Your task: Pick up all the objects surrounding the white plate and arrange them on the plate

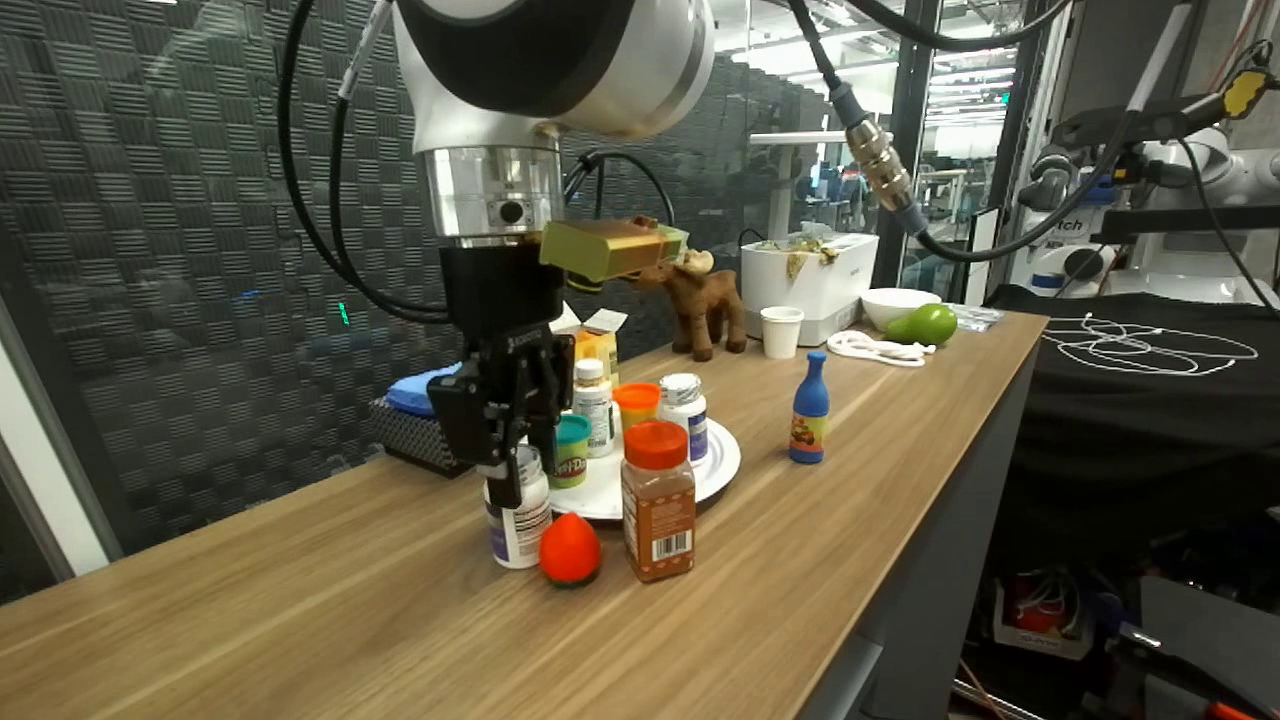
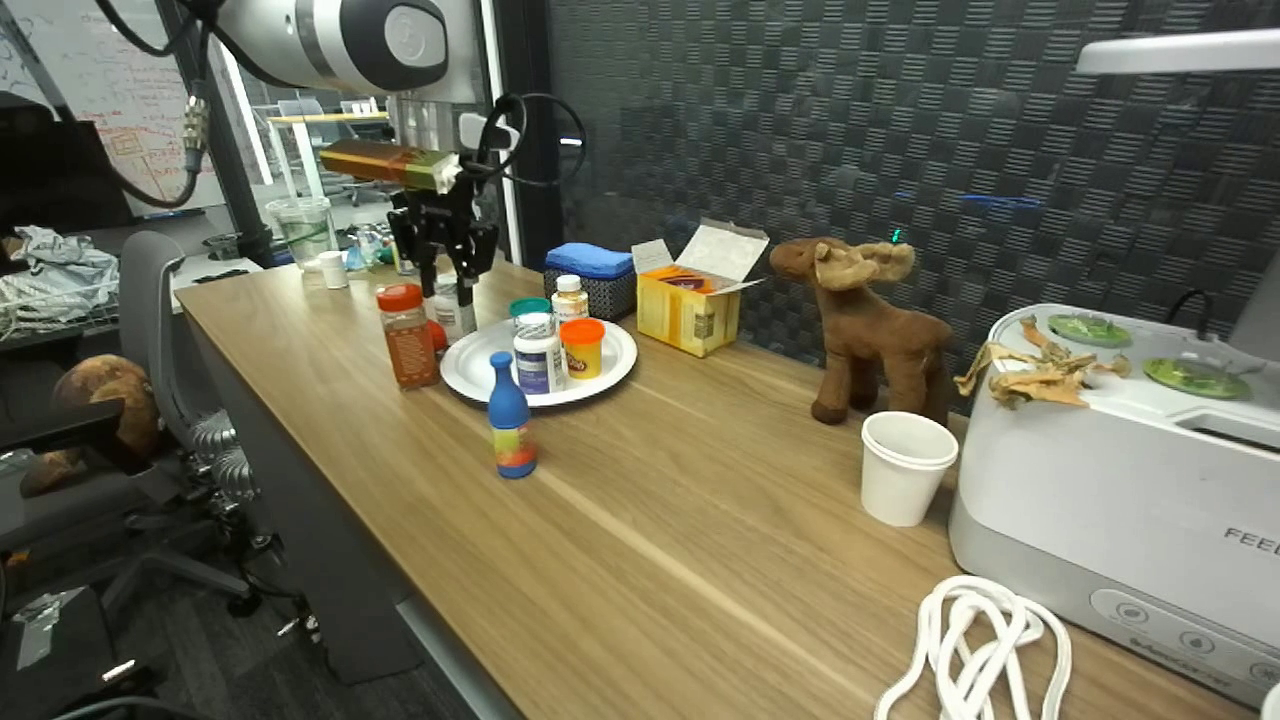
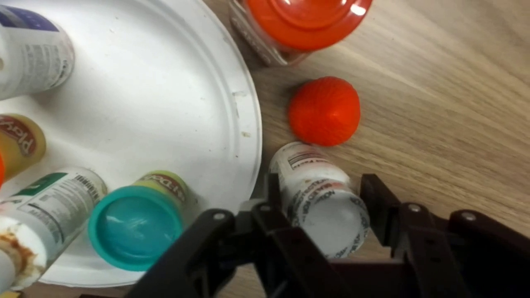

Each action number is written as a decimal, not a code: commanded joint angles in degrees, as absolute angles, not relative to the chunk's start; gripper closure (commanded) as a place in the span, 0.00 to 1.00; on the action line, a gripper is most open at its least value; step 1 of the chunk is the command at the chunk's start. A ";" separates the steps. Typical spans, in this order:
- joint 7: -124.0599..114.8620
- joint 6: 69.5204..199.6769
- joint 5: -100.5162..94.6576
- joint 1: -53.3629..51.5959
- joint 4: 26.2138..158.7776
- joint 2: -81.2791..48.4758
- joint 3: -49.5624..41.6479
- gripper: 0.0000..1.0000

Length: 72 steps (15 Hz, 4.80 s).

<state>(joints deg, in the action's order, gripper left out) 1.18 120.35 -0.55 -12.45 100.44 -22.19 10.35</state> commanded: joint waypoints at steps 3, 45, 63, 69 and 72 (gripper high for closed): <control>2.21 121.56 0.67 -12.21 100.81 -21.18 10.87 0.75; -0.82 120.03 1.91 -6.50 111.27 -10.94 5.56 0.75; -1.04 121.27 -1.76 -8.98 105.19 -17.69 6.96 0.75; 0.01 119.91 -0.78 -9.03 103.73 -19.17 7.35 0.75; 0.70 118.81 -0.48 -8.99 103.79 -19.03 7.53 0.23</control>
